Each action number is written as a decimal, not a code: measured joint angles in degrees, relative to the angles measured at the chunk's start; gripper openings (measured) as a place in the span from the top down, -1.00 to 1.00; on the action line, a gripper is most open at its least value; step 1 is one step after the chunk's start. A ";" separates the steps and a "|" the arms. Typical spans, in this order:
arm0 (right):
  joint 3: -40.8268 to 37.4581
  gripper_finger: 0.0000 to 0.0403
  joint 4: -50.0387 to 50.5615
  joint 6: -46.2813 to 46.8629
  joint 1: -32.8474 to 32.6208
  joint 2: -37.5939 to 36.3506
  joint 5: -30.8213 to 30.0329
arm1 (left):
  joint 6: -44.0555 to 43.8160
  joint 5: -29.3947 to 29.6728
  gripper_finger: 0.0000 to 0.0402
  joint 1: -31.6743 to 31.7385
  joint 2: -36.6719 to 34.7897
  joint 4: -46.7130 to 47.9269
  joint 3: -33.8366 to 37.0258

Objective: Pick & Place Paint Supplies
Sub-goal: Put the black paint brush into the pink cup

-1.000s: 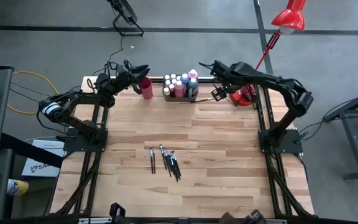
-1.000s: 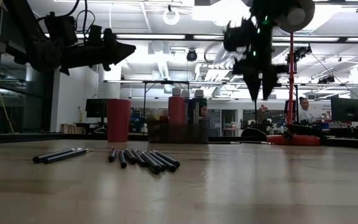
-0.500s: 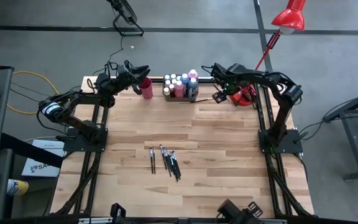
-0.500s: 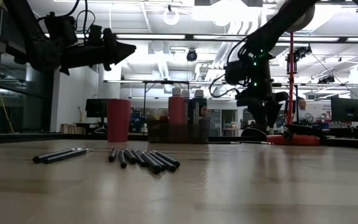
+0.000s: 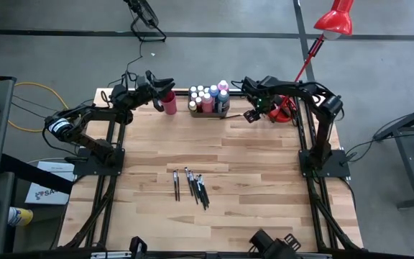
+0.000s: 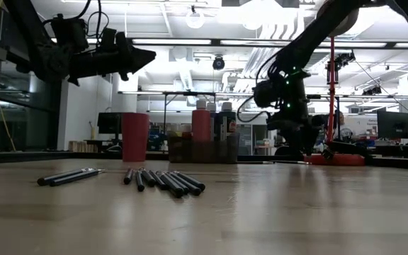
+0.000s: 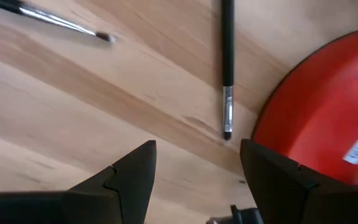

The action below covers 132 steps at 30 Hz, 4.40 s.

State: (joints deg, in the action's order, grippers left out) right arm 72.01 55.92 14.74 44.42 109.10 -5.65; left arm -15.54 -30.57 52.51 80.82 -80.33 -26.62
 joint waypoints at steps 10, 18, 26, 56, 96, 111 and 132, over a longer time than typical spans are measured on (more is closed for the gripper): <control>0.20 -0.12 -0.03 -0.75 2.30 4.02 1.75 | -0.02 -0.17 0.52 0.00 0.00 1.26 0.01; 0.15 -0.12 0.07 -6.74 4.95 4.17 2.89 | -0.02 -0.16 0.52 0.00 0.00 1.31 -0.01; 0.09 0.05 0.11 -11.63 7.20 4.26 4.45 | -0.32 -0.15 0.52 0.00 0.00 2.62 0.01; 0.09 0.73 -0.18 -8.13 4.33 6.18 2.37 | -1.50 -0.11 0.52 0.00 0.00 2.62 0.00; -0.11 0.98 14.64 5.30 -8.28 -17.97 -2.91 | -3.88 -7.92 0.52 -0.02 -0.24 2.53 -3.23; 0.00 0.98 -5.39 20.76 -15.18 -33.20 27.22 | 30.40 -28.87 0.52 -2.71 -0.62 22.07 -24.65; 0.02 0.98 -40.47 41.04 -20.87 -32.79 34.31 | 99.38 4.07 -0.28 -22.33 -1.57 50.37 -30.89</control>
State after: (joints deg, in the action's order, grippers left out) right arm 72.03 15.45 55.79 23.55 76.31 28.66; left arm 83.85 -26.50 30.19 79.24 -29.97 -57.52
